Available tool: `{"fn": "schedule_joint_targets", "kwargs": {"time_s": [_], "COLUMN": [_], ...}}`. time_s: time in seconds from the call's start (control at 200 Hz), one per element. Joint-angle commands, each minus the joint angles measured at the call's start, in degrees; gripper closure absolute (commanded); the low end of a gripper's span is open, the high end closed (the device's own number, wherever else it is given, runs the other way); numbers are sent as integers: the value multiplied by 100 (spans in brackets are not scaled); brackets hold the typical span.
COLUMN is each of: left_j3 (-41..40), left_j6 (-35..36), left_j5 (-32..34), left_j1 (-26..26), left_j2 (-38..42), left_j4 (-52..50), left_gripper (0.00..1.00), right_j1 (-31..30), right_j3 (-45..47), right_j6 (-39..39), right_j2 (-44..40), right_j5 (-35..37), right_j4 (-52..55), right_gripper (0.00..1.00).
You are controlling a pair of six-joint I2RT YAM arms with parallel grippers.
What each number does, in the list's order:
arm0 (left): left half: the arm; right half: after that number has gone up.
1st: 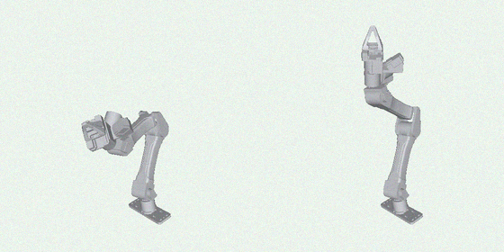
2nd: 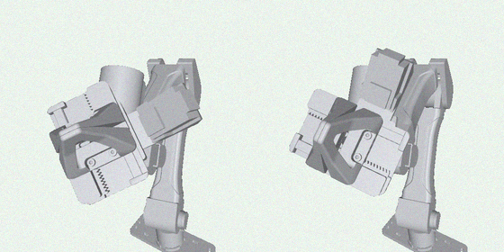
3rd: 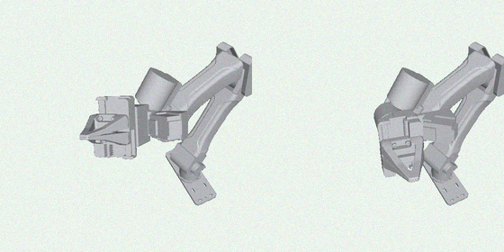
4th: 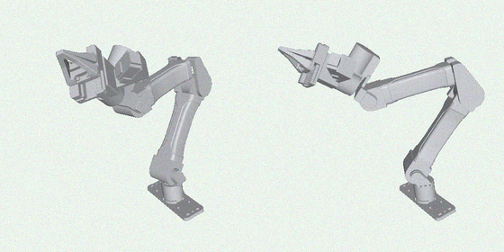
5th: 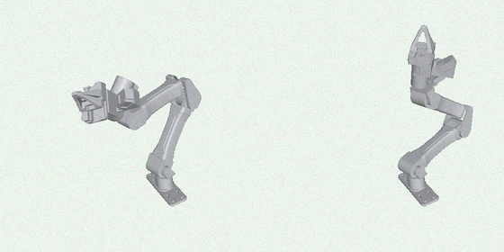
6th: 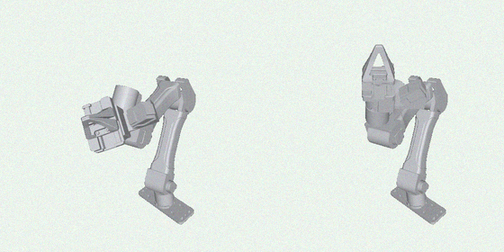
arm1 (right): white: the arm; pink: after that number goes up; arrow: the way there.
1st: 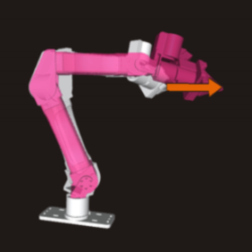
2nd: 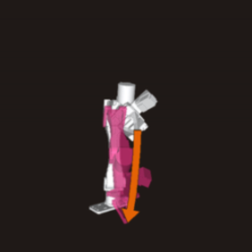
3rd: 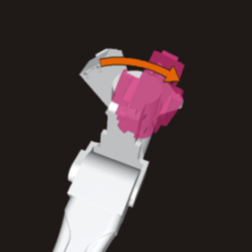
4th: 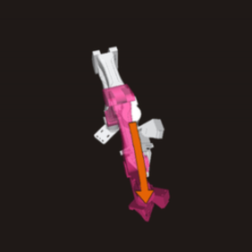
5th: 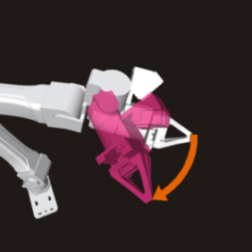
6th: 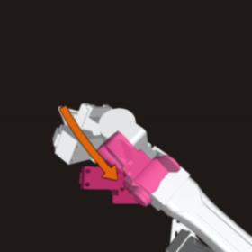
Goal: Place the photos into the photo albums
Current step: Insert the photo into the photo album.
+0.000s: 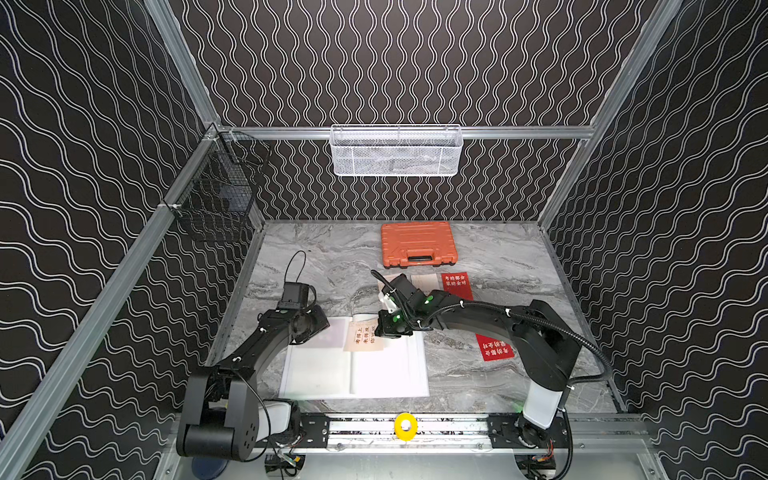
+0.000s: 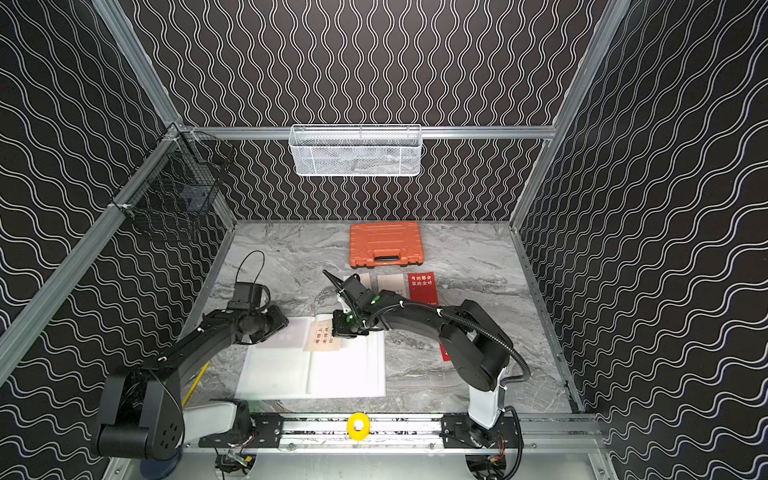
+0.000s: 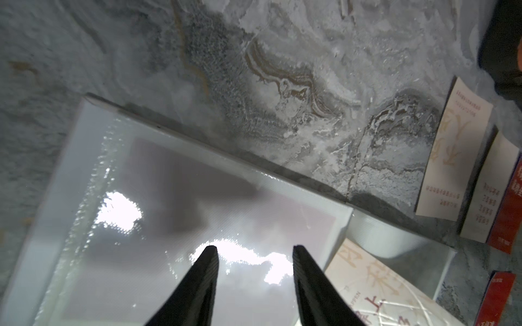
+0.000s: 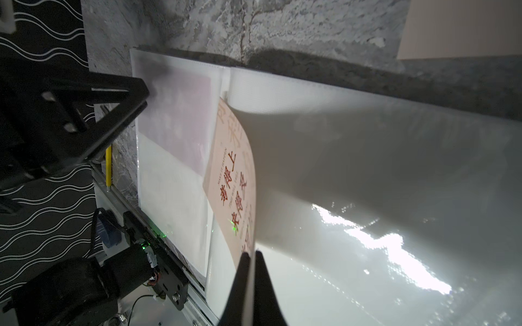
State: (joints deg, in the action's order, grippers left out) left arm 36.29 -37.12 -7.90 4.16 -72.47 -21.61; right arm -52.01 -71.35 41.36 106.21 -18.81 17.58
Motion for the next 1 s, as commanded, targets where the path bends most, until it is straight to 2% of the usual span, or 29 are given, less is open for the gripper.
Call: {"fn": "schedule_joint_targets", "kwargs": {"time_s": [0.0,0.235,0.47,0.806,0.996], "left_j3": [102,158,-33,-217,-357], "left_j6": [161,207,50,-14,-118], "left_j5": [73,87,292,550,699], "left_j1": [-62,-238,-345,-452,-636], "left_j2": [95,136,237,413,445], "left_j4": [-185,-283,-160,-227,-125], "left_gripper": [52,53,53,54,54], "right_j1": [39,185,390,433,437], "right_j3": [-10,41,-97,-606,-950], "right_j6": [21,-35,-376,-637,-594], "right_j2": [59,213,657,1179,1425], "right_j5": [-140,-440,-1108,-1809,-1881], "right_j4": [-201,-459,-752,-951,-915], "right_gripper": [100,100,100,100,99]}}
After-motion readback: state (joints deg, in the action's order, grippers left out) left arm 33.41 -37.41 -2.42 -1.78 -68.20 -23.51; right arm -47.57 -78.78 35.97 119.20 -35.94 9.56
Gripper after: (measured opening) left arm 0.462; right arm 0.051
